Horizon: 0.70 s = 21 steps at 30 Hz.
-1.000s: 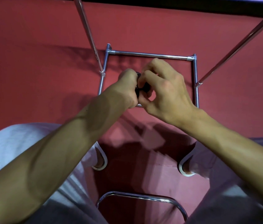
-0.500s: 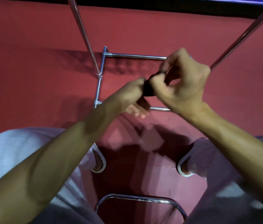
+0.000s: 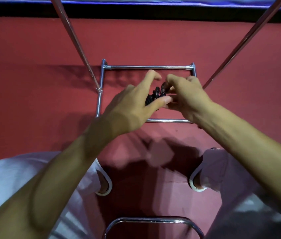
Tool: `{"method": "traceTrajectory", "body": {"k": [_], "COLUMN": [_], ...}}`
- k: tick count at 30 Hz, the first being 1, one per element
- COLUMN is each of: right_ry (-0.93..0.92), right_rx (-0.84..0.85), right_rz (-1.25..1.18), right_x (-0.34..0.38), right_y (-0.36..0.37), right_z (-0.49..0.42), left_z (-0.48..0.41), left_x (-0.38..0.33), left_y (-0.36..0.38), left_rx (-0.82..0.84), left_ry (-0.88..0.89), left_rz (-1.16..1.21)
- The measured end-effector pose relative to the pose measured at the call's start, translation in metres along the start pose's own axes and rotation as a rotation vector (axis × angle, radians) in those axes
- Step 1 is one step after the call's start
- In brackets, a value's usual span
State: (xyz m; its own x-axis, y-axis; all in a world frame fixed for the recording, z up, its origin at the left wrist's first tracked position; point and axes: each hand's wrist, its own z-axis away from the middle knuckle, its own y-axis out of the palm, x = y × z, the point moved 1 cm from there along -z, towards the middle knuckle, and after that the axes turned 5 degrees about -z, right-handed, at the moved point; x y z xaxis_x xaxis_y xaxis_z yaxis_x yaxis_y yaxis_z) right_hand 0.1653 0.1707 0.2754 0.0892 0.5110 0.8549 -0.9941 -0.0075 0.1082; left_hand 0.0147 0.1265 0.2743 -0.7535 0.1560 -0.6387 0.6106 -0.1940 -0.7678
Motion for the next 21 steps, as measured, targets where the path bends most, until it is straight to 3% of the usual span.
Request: {"method": "traceTrajectory", "body": {"k": [3,6,9,16,21], "right_ry": [-0.229,-0.564,-0.707,-0.296,-0.018], "right_rx": [0.106,0.355,0.543,0.829,1.012], "right_rz": [0.214,0.477,0.632,0.590,0.476], "right_x": [0.005,0.010,0.018,0.018,0.021], "right_y": [-0.004,-0.013,-0.027,-0.035,-0.033], "right_z": [0.001,0.010,0.018,0.018,0.022], "left_z": [-0.001,-0.003,0.000,0.004,0.005], "left_x": [-0.001,0.005,0.007,0.008,0.001], "left_y": [-0.009,-0.025,-0.035,-0.022,-0.023], "left_rx": [0.153,0.365,0.488,0.687,0.736], "left_ry": [-0.020,-0.061,-0.089,-0.236,-0.240], "left_rz": [0.214,0.473,0.697,0.983,0.894]}}
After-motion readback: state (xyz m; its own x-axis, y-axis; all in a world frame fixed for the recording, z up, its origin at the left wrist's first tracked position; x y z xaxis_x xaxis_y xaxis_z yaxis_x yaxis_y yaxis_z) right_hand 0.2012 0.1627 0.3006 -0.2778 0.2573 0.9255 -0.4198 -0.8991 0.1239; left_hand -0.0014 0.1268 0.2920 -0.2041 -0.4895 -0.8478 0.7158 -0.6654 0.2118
